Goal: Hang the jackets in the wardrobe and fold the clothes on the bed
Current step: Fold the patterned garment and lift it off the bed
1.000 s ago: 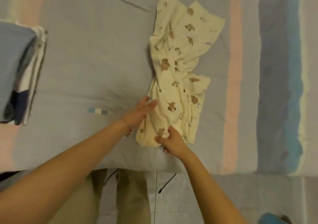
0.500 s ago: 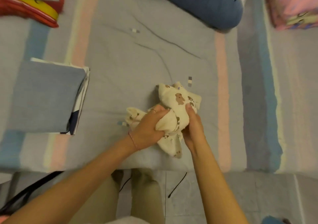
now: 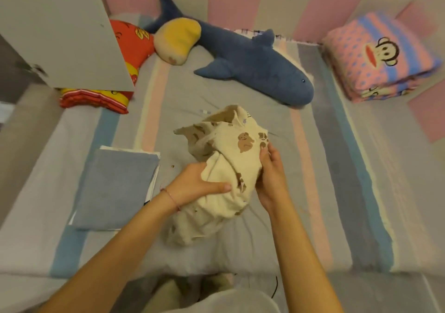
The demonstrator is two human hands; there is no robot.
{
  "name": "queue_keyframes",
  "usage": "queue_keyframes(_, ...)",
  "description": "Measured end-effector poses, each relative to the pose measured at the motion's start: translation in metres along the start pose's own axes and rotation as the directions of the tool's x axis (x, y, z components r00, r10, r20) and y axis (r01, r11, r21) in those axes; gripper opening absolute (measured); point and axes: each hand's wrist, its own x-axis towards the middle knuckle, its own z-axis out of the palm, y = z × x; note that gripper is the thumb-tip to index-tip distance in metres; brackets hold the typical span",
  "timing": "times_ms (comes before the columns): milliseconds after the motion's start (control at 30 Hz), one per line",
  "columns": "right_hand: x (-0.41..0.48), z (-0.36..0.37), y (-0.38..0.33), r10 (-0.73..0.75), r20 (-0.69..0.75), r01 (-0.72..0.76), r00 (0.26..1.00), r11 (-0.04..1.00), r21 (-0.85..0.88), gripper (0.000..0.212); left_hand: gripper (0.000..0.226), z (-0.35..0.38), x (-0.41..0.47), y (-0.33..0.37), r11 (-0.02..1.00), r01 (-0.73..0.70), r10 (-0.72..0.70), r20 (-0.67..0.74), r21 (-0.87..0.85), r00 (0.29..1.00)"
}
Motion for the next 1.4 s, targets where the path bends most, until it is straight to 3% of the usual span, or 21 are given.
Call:
queue_keyframes(133,-0.019,0.009,0.006,0.239,0.286,-0.063,0.928,0.857,-0.512,0.066,0.02,-0.033,-0.014,0.01,0.922,-0.034,-0.044,-0.19,-0.386,0.981)
queue_keyframes(167,-0.021,0.015,0.006,0.264,0.308,-0.028,0.914,0.797,-0.603,0.061,0.02,-0.042,-0.017,0.016,0.896,-0.042,-0.045,-0.186,-0.442,0.982)
queue_keyframes(233,-0.026,0.031,0.004,0.16,0.279,0.067,0.947,0.751,-0.657,0.038,0.021,-0.065,-0.024,0.025,0.889,-0.079,-0.001,-0.174,-0.452,0.985)
queue_keyframes(300,-0.031,0.045,-0.003,0.022,0.166,0.075,0.986,0.831,-0.551,0.018,0.022,-0.092,-0.029,0.032,0.931,-0.14,0.066,-0.221,-0.337,0.973)
queue_keyframes(400,-0.035,0.059,-0.02,-0.154,-0.003,0.137,0.988,0.888,-0.439,0.007,0.024,-0.136,-0.034,0.035,0.972,-0.175,0.122,-0.304,-0.155,0.945)
queue_keyframes(467,-0.041,0.073,-0.025,-0.194,-0.099,0.148,0.976,0.924,-0.353,0.004,0.026,-0.15,-0.04,0.031,0.983,-0.161,0.126,-0.305,-0.092,0.944)
queue_keyframes(533,-0.046,0.087,-0.031,-0.13,-0.14,0.095,0.982,0.969,-0.229,0.008,0.027,-0.149,-0.042,0.023,0.988,-0.141,0.117,-0.309,-0.056,0.944)
queue_keyframes(600,-0.051,0.1,-0.044,-0.014,-0.109,-0.001,0.994,0.99,-0.138,0.009,0.039,-0.142,-0.044,0.017,0.984,-0.133,0.085,-0.337,-0.12,0.938)
queue_keyframes(667,-0.058,0.11,-0.064,0.053,-0.015,-0.055,0.998,0.989,-0.138,0.014,0.076,-0.136,-0.047,0.015,0.981,-0.139,0.083,-0.358,-0.134,0.93)
queue_keyframes(767,-0.067,0.129,-0.098,-0.02,0.114,0.043,0.993,0.978,-0.204,0.026,0.129,-0.107,-0.059,0.017,0.988,-0.085,0.115,-0.254,0.126,0.96)
queue_keyframes(800,-0.07,0.138,-0.108,-0.057,0.156,0.088,0.986,0.975,-0.202,0.03,0.136,-0.085,-0.063,0.018,0.976,-0.082,0.12,-0.182,0.203,0.976)
queue_keyframes(867,-0.075,0.155,-0.125,-0.083,0.226,0.105,0.97,0.991,-0.087,0.029,0.139,-0.035,-0.065,0.02,0.98,-0.093,0.108,-0.08,0.176,0.991)
queue_keyframes(933,-0.081,0.164,-0.139,-0.048,0.307,0.043,0.95,0.999,0.026,0.02,0.123,0.012,-0.052,0.028,0.994,-0.101,0.106,-0.167,0.038,0.98)
queue_keyframes(1000,-0.083,0.167,-0.146,-0.057,0.374,0.049,0.926,0.998,0.031,0.023,0.078,0.032,-0.03,0.037,0.994,-0.067,0.032,-0.36,-0.084,0.932)
queue_keyframes(1067,-0.079,0.155,-0.152,-0.165,0.388,0.197,0.907,0.979,-0.045,0.026,0.039,0.035,-0.006,0.042,0.994,0.013,-0.066,-0.492,-0.112,0.868)
queue_keyframes(1100,-0.072,0.145,-0.153,-0.228,0.402,0.291,0.887,0.951,-0.102,0.029,0.03,0.032,0.001,0.045,0.991,0.038,-0.096,-0.493,-0.126,0.864)
queue_keyframes(1167,-0.059,0.11,-0.161,-0.268,0.486,0.437,0.832,0.857,-0.275,0.04,0.02,0.029,0.002,0.053,0.986,0.035,-0.105,-0.441,-0.163,0.891)
queue_keyframes(1233,-0.052,0.071,-0.161,-0.157,0.56,0.474,0.814,0.737,-0.483,0.055,0.023,0.02,0.0,0.068,0.964,-0.032,-0.089,-0.429,-0.265,0.899)
queue_keyframes(1333,-0.047,0.006,-0.135,0.093,0.487,0.342,0.869,0.597,-0.726,0.065,0.031,0.007,-0.001,0.096,0.894,-0.169,-0.059,-0.485,-0.414,0.873)
queue_keyframes(1400,-0.042,-0.026,-0.105,0.244,0.397,0.219,0.885,0.535,-0.816,0.09,0.032,-0.001,0.001,0.115,0.817,-0.244,-0.056,-0.493,-0.523,0.868)
